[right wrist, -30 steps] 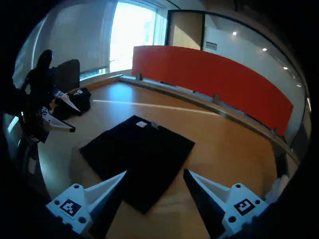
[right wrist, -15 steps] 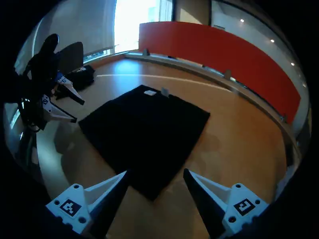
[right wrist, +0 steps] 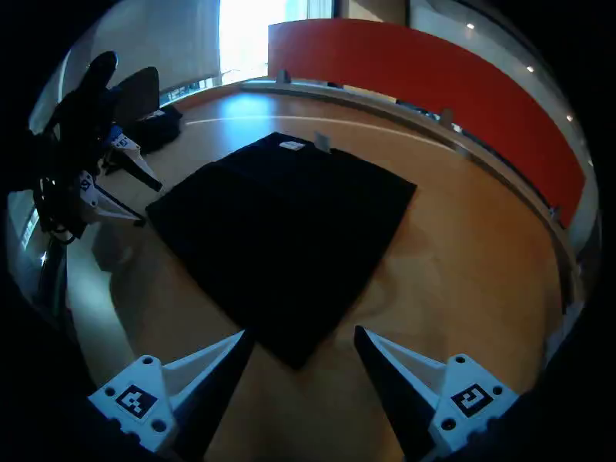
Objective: Fold towel
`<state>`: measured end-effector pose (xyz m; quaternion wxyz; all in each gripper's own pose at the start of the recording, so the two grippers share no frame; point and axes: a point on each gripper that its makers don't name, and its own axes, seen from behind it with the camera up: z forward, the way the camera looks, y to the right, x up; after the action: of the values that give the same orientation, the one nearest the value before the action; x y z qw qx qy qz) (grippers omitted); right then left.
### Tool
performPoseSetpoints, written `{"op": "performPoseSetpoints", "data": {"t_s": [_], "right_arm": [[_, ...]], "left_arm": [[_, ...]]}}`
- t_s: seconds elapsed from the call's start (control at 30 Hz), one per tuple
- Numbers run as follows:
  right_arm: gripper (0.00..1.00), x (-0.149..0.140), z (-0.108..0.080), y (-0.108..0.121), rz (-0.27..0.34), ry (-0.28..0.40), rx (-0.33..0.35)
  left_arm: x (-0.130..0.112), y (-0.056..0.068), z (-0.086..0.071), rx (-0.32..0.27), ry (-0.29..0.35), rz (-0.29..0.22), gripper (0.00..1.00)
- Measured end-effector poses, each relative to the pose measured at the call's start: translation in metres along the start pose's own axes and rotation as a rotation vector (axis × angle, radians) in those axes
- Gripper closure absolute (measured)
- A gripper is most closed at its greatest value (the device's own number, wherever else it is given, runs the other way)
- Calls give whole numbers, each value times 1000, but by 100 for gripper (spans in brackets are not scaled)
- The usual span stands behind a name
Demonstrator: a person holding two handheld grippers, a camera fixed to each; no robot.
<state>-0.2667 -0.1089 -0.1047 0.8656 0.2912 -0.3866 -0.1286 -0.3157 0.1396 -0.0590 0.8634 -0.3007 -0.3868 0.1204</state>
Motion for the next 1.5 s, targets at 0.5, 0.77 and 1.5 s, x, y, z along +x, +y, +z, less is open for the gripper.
{"op": "performPoseSetpoints", "data": {"t_s": [0.5, 0.77, 1.5], "right_arm": [[24, -8, 5, -6, -3, -11, 44], [47, -8, 4, -7, -14, -9, 57], [84, -8, 3, -14, 4, -15, 70]], "left_arm": [[-1, -4, 3, 36, -20, -16, 21], [0, -4, 4, 53, -23, -43, 31], [0, 4, 5, 91, -24, -65, 81]]}}
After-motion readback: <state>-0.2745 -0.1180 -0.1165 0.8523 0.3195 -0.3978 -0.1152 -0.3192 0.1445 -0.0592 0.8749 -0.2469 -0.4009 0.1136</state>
